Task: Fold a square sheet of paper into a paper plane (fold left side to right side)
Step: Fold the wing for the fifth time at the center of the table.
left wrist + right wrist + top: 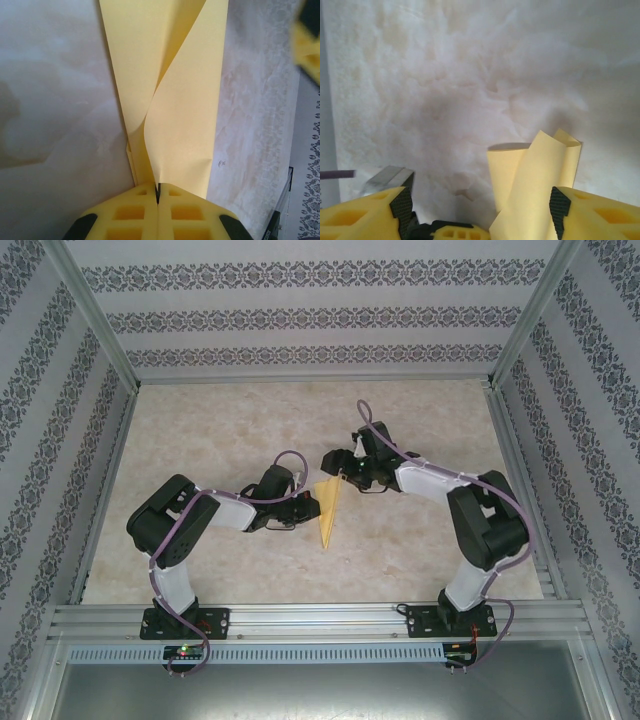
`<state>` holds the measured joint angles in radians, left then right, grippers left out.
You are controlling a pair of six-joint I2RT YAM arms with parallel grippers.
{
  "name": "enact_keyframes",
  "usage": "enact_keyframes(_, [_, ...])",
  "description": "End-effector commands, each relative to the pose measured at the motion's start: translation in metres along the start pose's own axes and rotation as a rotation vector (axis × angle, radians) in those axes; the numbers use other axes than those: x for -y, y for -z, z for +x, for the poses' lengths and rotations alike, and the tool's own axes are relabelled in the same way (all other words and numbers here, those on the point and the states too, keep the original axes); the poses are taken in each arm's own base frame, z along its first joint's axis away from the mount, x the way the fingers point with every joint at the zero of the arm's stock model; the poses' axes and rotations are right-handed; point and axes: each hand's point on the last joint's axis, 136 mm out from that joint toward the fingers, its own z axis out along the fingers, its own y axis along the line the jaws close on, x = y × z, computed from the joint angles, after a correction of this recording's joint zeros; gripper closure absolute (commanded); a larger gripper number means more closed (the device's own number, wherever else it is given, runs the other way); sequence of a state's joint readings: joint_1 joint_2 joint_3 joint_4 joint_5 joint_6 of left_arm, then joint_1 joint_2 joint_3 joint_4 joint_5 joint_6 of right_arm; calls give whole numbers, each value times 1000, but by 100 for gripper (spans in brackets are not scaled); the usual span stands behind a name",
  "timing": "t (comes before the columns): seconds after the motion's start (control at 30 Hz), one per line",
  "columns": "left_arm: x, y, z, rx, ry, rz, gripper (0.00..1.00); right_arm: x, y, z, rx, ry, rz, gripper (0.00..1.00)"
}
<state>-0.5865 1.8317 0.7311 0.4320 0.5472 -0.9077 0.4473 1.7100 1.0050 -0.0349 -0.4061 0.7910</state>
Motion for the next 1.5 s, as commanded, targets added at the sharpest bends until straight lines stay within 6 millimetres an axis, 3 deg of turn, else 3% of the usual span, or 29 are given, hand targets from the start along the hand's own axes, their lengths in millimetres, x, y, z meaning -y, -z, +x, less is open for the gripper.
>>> enact_keyframes(0.0, [-11, -6, -3, -5, -11, -35, 100, 5, 8, 6, 3, 3, 11, 44])
enact_keyframes(0.13, [-12, -6, -3, -7, -13, -39, 100, 3, -7, 25, -63, -23, -14, 88])
enact_keyframes(0.2, [-12, -6, -3, -5, -14, -43, 100, 7, -15, 34, -88, -29, -1, 100])
enact_keyframes(0.63, [-19, -5, -2, -8, -5, -80, 100, 33, -37, 57, -150, -6, 51, 100])
enact_keyframes(1.1, [-29, -4, 4, -9, 18, -106, 100, 48, -46, 56, -148, -5, 60, 100])
enact_keyframes(1.47, [-28, -4, 4, -10, 18, -98, 100, 68, -46, 73, -208, -26, 133, 100])
